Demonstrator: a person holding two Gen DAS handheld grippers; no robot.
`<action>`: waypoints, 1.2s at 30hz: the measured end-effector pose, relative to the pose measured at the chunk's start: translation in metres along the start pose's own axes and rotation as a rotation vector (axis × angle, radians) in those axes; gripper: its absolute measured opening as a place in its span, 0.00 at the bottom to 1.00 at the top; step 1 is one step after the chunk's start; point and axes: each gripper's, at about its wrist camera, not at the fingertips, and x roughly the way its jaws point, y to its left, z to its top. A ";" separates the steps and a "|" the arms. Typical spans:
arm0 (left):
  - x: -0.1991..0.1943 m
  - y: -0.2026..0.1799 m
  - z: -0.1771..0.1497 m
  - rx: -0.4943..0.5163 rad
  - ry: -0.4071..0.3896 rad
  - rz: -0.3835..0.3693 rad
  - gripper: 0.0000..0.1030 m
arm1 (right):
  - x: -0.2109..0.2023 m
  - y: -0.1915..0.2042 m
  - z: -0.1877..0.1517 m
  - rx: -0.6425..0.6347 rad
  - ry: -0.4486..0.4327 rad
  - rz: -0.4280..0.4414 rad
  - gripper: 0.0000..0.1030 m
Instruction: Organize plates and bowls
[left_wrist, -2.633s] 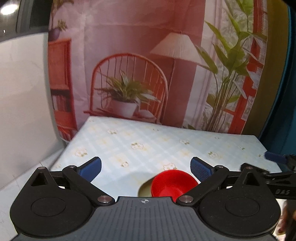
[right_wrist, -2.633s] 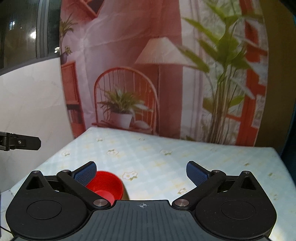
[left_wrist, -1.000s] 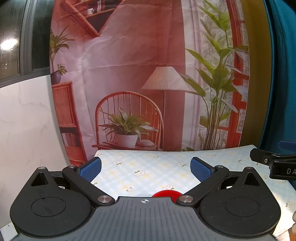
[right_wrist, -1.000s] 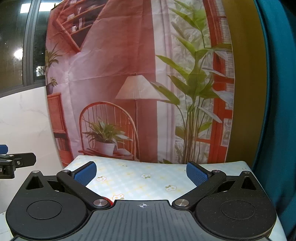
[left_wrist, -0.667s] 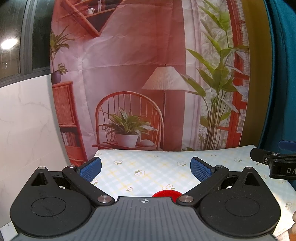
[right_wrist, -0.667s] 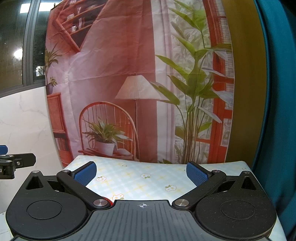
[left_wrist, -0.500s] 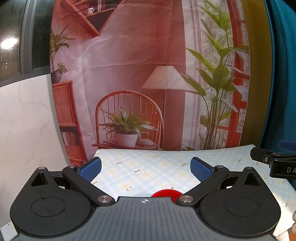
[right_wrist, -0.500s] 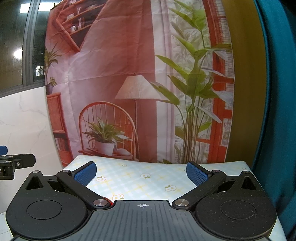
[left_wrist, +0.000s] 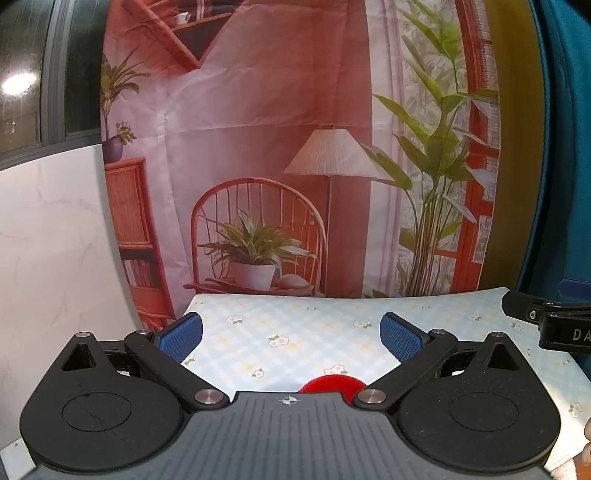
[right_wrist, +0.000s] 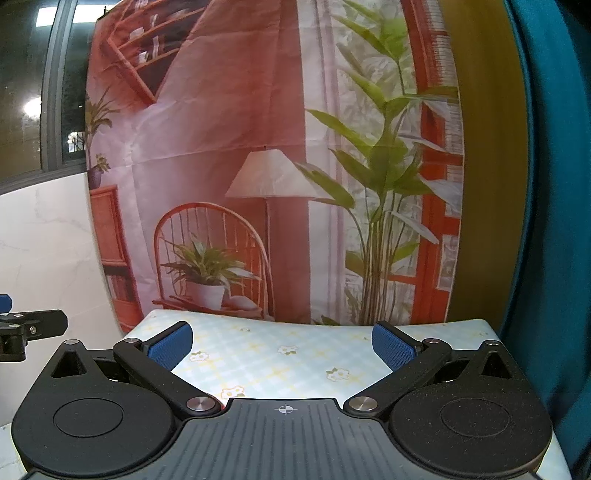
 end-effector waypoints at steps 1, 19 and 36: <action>0.000 0.000 0.000 0.000 0.000 0.001 1.00 | 0.000 0.001 -0.001 0.001 0.001 -0.004 1.00; -0.002 0.001 -0.001 -0.007 -0.001 0.000 1.00 | 0.001 -0.004 -0.003 0.024 0.009 -0.027 1.00; -0.002 0.001 0.001 -0.013 0.006 0.003 1.00 | 0.005 -0.007 -0.002 0.045 0.038 -0.021 1.00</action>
